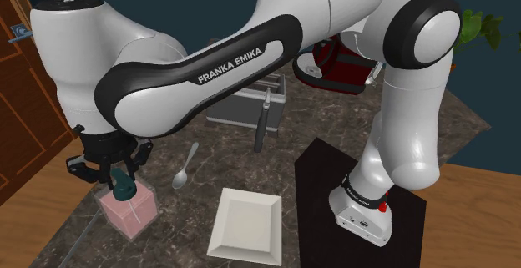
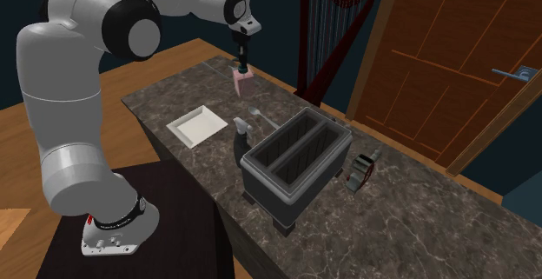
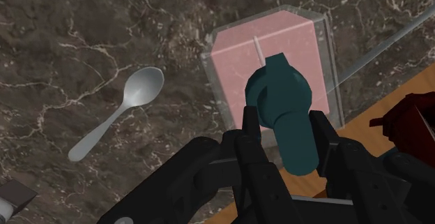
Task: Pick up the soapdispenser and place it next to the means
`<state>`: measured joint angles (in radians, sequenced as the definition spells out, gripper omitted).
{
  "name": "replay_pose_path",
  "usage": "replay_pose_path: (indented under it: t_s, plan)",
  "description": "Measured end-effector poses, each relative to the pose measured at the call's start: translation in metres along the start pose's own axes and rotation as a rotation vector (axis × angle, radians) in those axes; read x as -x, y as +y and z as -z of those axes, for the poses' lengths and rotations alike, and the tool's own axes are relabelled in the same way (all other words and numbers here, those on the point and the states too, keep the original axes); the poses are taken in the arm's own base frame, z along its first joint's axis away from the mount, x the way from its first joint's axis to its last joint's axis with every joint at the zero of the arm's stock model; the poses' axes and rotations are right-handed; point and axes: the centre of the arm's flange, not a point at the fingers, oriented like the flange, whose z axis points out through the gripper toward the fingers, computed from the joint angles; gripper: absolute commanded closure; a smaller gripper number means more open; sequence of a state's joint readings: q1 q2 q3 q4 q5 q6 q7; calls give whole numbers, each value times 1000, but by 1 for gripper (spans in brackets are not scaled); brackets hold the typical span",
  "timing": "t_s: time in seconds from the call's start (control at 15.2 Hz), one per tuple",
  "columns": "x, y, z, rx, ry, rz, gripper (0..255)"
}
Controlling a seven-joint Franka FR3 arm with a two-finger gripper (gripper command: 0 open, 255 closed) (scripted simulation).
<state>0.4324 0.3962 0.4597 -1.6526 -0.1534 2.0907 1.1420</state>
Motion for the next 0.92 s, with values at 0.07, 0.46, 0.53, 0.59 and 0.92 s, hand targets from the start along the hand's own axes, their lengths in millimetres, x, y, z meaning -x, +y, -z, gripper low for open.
replay_pose_path:
  t_s: [0.07,0.46,0.53,0.59,0.92]
  plan:
    - [0,0,0,0,0,0,0]
    - [0,0,0,0,0,0,0]
    - [1,-1,7,0,0,0,0]
    - [1,1,15,-1,0,0,0]
    - [0,0,49,-1,1,0,0]
